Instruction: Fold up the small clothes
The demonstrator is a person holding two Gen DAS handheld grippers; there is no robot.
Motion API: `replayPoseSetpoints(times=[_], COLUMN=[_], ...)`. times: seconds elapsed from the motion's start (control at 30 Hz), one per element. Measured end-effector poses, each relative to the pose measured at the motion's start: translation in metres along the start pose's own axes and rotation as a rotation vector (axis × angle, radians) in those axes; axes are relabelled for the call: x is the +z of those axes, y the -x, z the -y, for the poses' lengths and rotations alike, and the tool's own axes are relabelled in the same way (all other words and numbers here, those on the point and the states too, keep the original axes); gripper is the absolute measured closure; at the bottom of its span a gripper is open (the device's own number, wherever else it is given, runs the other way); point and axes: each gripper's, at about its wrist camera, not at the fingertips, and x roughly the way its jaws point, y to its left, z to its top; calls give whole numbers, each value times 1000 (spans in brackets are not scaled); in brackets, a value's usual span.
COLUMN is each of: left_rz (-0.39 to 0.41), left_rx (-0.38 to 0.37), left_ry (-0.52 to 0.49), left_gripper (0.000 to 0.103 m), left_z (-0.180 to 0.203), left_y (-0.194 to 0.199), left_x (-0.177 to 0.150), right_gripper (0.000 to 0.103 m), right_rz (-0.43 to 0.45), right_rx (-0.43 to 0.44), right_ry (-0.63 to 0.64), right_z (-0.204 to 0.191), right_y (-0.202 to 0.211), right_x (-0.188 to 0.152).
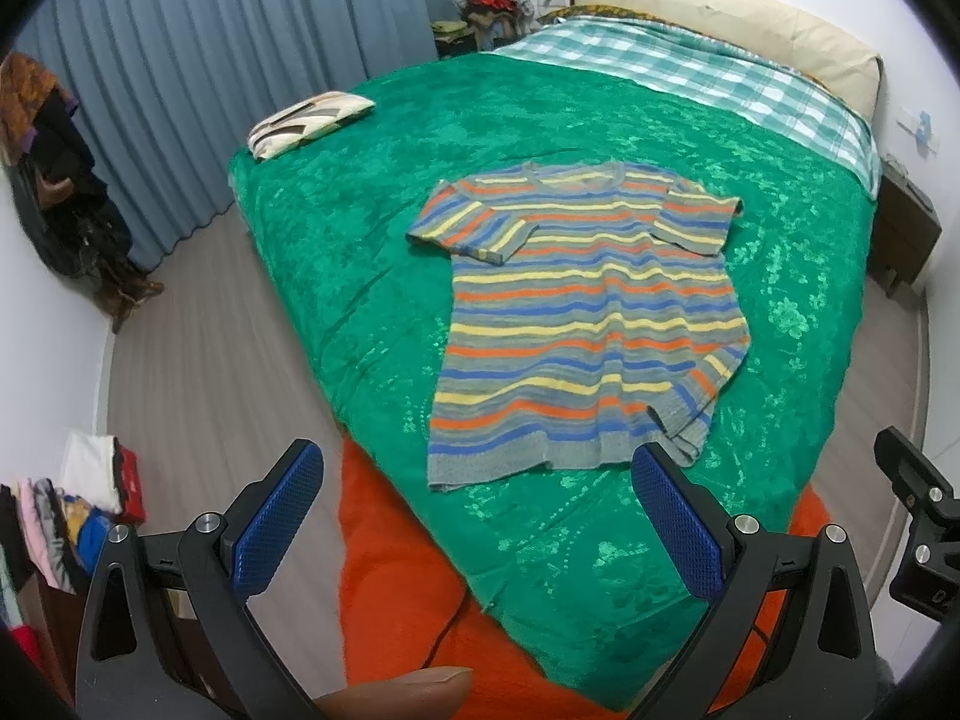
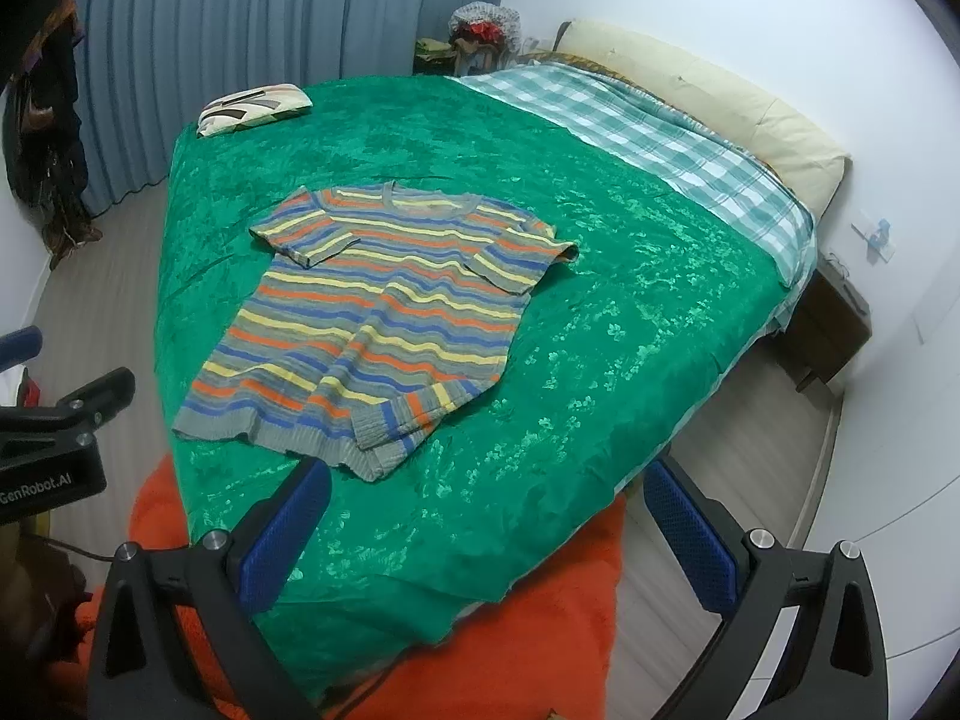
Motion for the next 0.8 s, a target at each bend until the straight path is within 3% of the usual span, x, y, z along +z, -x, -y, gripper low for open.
replayPoseSetpoints(times=[0.53, 0.8], left_rz=[3, 14], left_rx=[-15, 8], left_ry=[0, -26], left_gripper=[0, 0], left_z=[0, 0], left_y=[4, 15], left_x=[3, -1], right_gripper=[0, 0], right_rz=[5, 52], right_rx=[0, -2], right_ry=[2, -5], right_z=[-2, -1], right_y=[-3, 15], right_x=[2, -1])
